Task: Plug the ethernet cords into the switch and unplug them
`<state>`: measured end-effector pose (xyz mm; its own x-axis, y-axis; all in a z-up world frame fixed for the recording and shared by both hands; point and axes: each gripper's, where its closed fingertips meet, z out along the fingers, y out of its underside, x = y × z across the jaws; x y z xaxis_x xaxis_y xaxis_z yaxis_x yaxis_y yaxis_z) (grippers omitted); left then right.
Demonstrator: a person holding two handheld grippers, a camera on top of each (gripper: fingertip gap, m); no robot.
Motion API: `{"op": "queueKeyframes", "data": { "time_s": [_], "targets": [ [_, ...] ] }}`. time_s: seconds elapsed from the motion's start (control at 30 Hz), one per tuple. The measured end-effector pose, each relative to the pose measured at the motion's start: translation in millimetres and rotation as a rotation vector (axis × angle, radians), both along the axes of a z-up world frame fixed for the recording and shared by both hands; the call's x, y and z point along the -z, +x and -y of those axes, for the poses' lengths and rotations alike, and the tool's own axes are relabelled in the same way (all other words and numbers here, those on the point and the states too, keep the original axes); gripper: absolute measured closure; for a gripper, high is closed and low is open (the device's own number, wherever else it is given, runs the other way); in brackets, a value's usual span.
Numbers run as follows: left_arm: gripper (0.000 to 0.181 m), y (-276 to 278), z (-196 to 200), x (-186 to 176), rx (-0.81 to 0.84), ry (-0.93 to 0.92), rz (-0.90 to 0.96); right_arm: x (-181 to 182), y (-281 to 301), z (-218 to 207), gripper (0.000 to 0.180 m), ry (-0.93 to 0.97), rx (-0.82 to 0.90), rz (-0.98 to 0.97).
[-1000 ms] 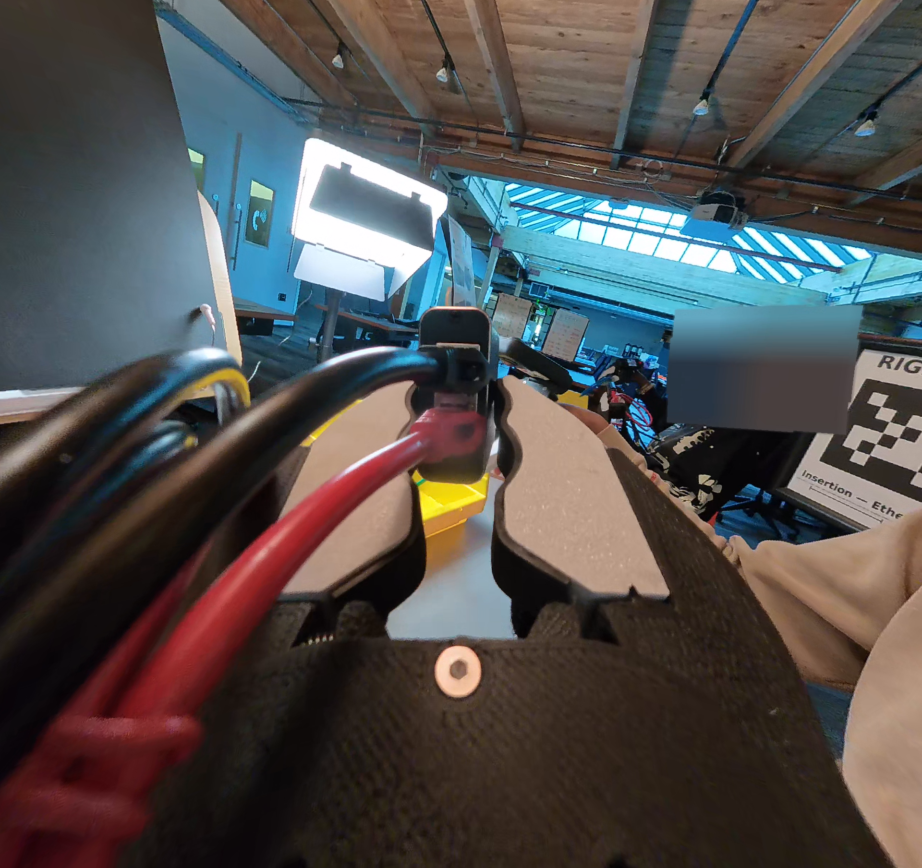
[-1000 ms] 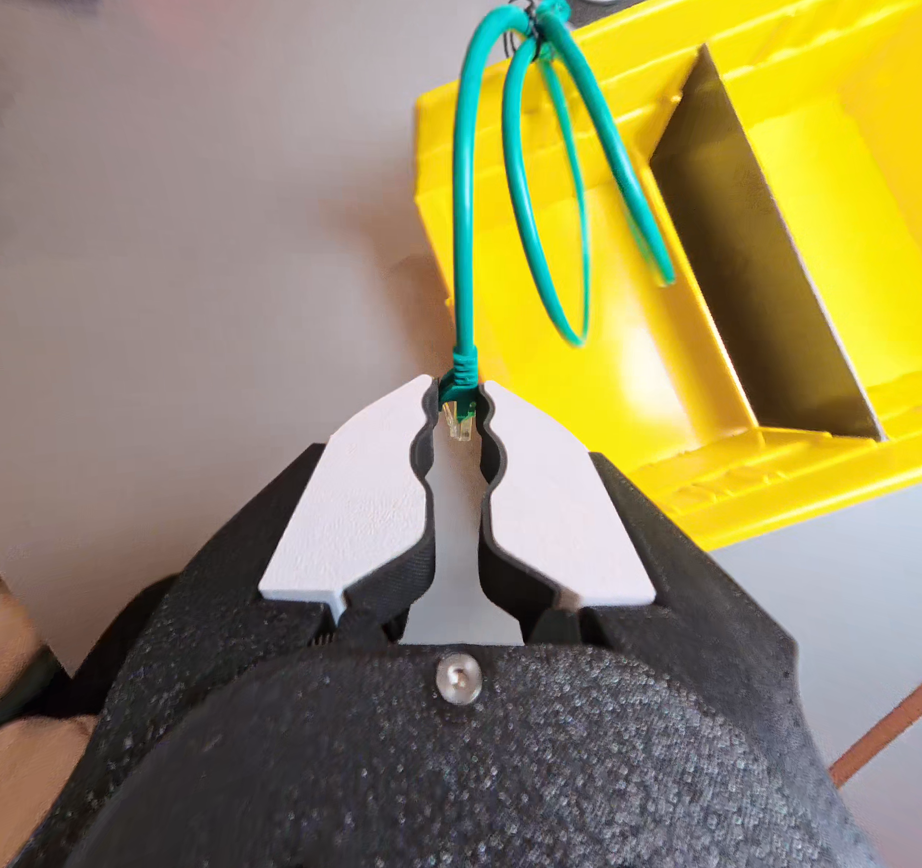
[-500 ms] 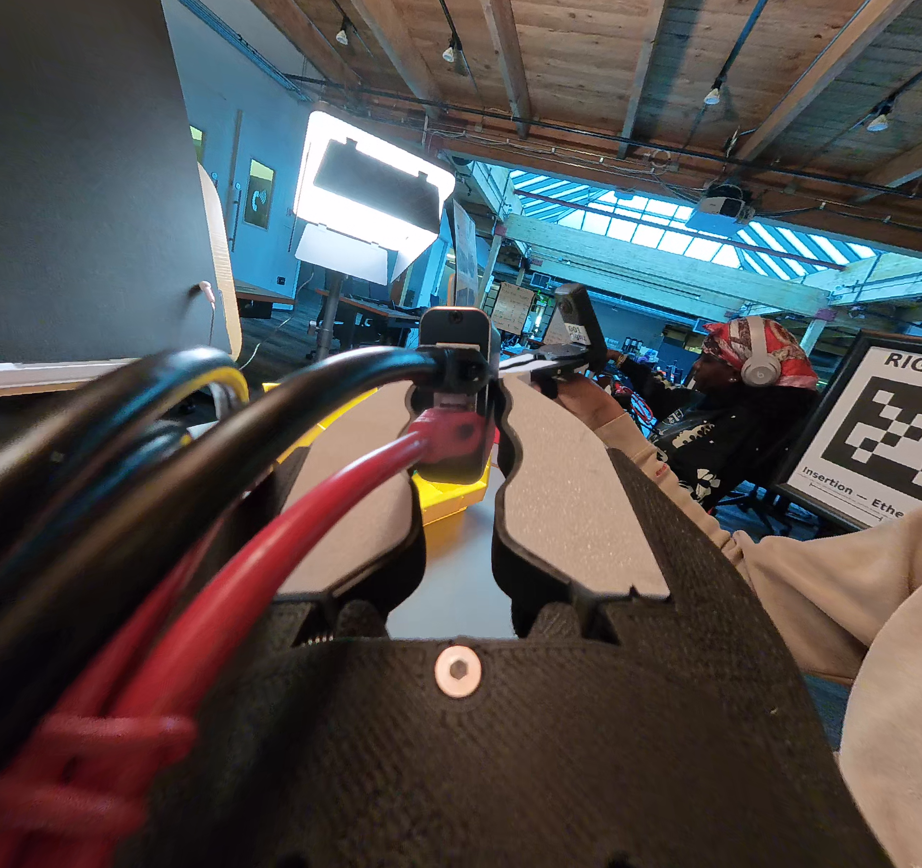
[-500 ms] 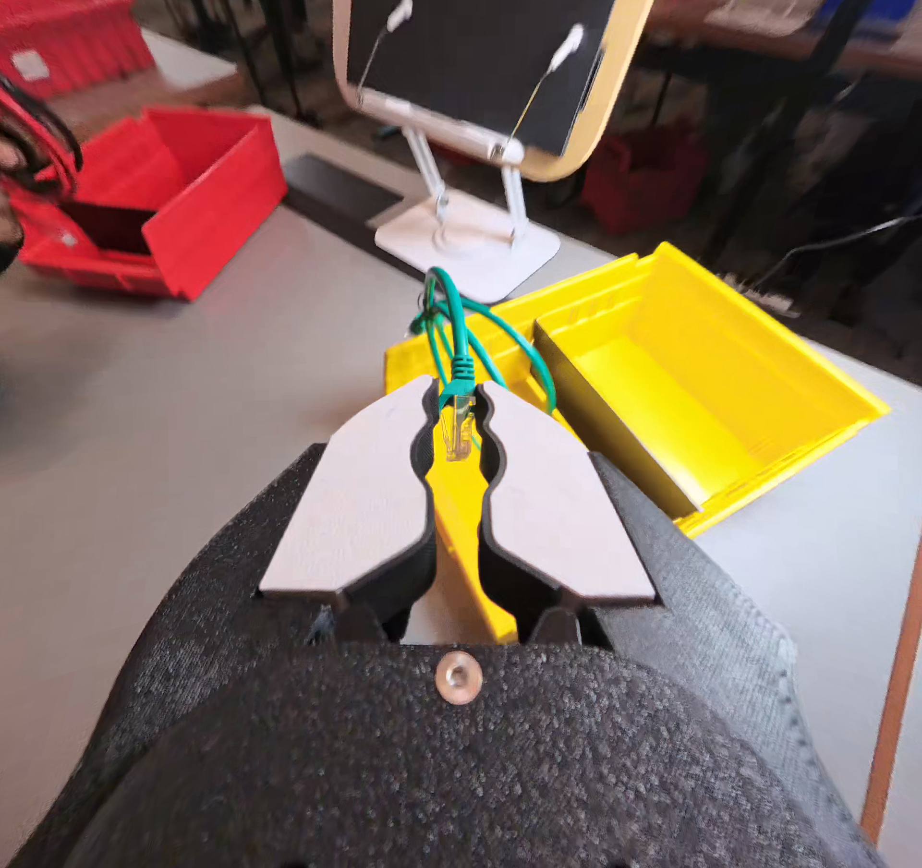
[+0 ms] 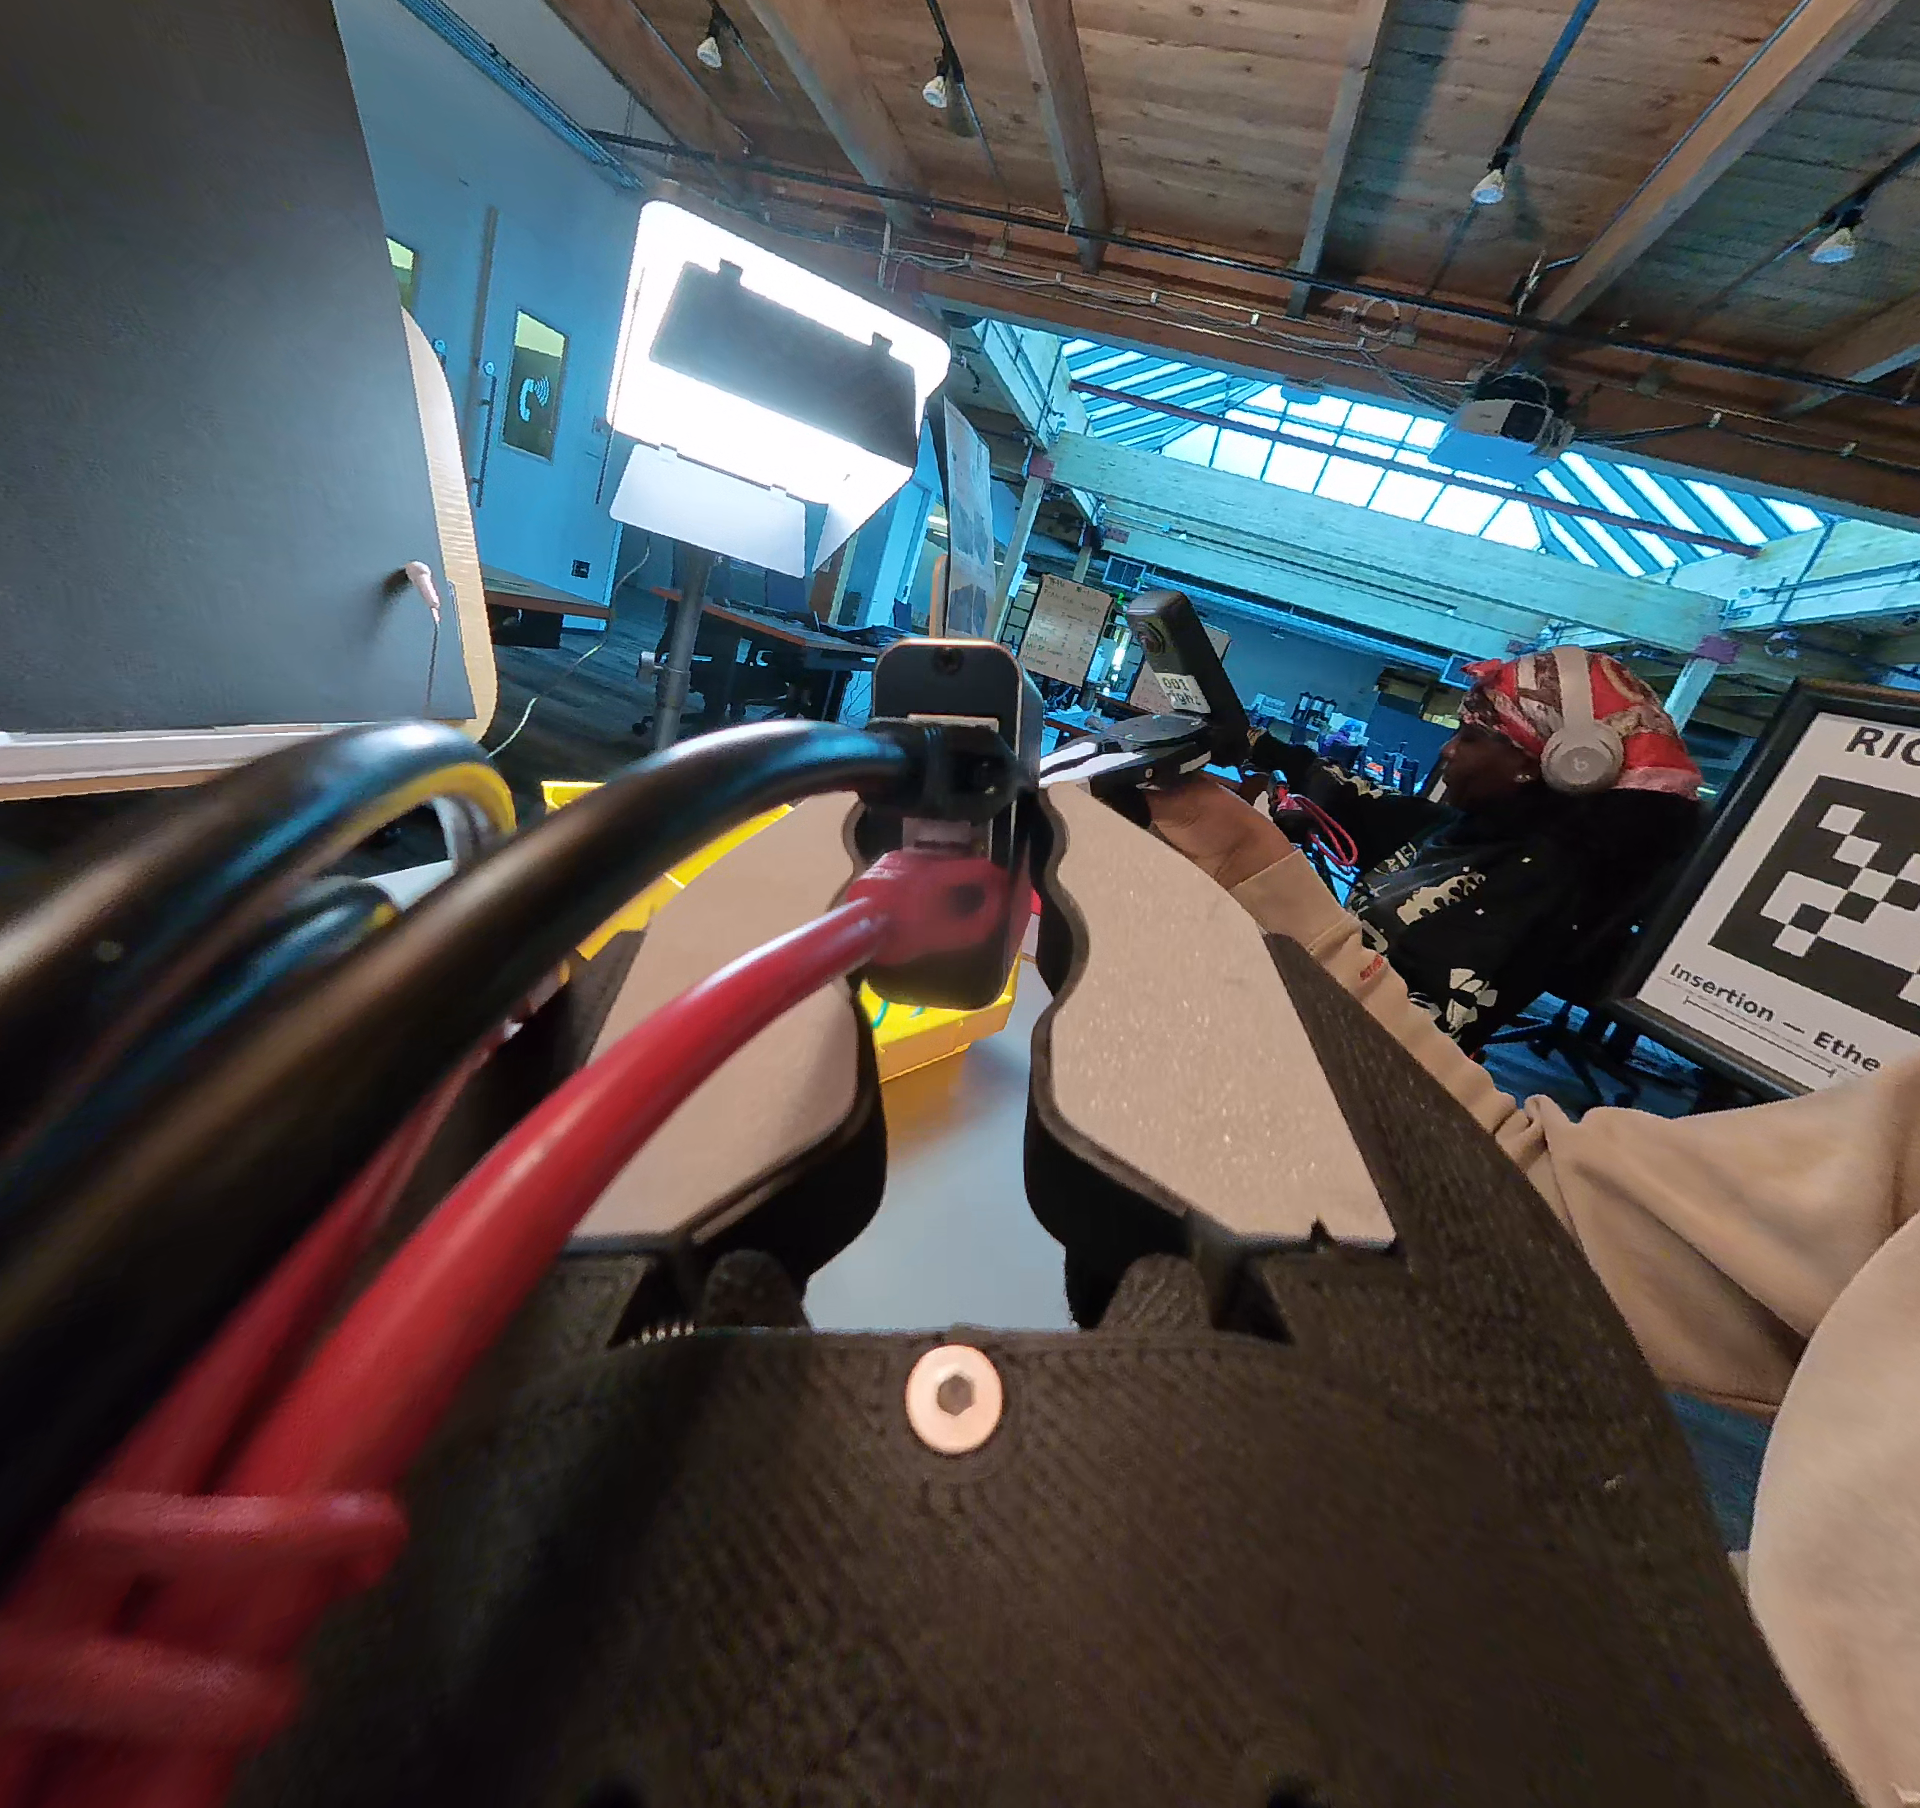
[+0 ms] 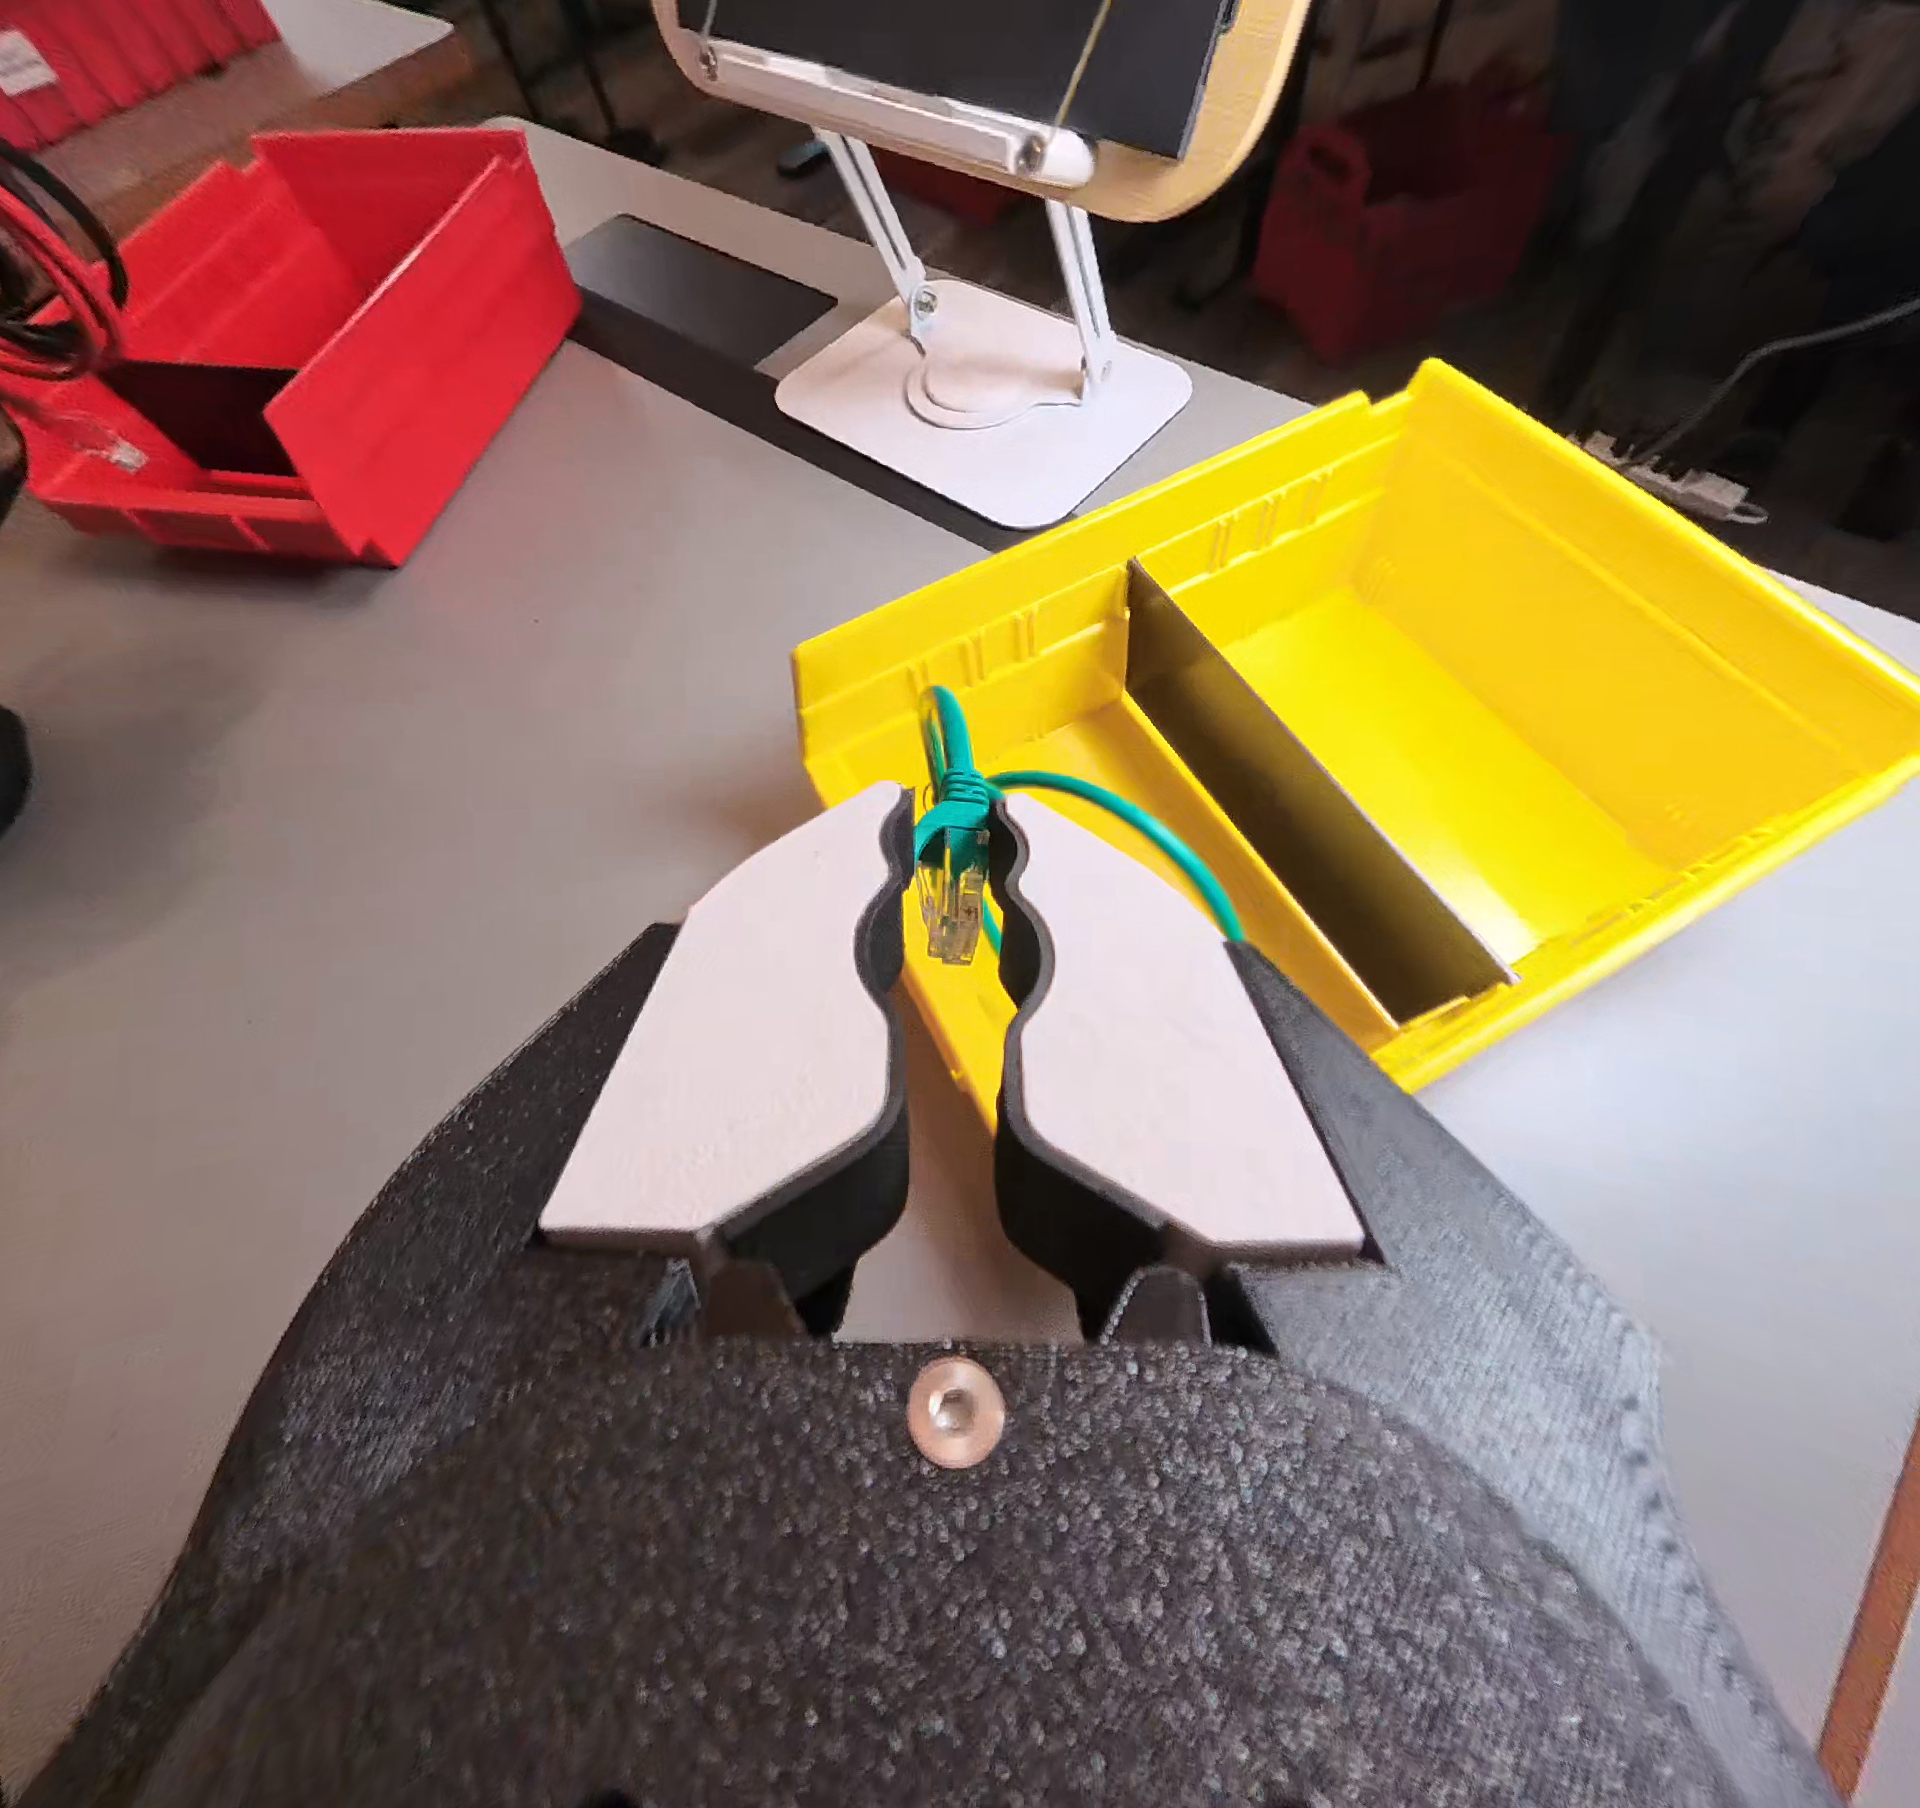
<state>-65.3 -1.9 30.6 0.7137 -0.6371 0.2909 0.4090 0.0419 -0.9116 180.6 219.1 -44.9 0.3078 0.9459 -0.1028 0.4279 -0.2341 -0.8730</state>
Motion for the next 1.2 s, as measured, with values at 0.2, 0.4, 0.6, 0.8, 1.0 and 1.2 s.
{"op": "queueKeyframes", "data": {
  "time_s": [0.2, 0.4, 0.6, 0.8, 1.0, 1.2],
  "targets": [
    [0.153, -0.8, 0.1, 0.0, 0.002, -0.002, 0.009, 0.2, -0.7, -21.8, 0.167, 0.045, 0.125, -0.011],
    [0.153, 1.6, 0.5, 0.4, 0.006, -0.003, -0.001, 21.4, 22.1, -75.4, 0.173, 0.192, 0.399, 0.081],
    [0.153, 2.1, -0.9, 2.7, 0.012, -0.013, 0.005, 33.1, 38.0, -100.1, 0.156, 0.286, 0.538, 0.145],
    [0.153, 3.7, -1.1, 3.3, 0.011, -0.011, -0.003, -6.8, 42.9, -97.3, 0.141, 0.38, 0.587, -0.003],
    [0.153, 19.5, -2.7, 15.6, 0.044, -0.053, -0.112, -84.9, -31.5, -1.1, 0.139, 0.391, 0.127, -0.397],
    [0.153, 63.1, 7.3, 32.7, 0.175, -0.091, -0.31, -90.4, -122.3, 175.5, 0.133, 0.176, -0.598, -0.477]
  ]
}}
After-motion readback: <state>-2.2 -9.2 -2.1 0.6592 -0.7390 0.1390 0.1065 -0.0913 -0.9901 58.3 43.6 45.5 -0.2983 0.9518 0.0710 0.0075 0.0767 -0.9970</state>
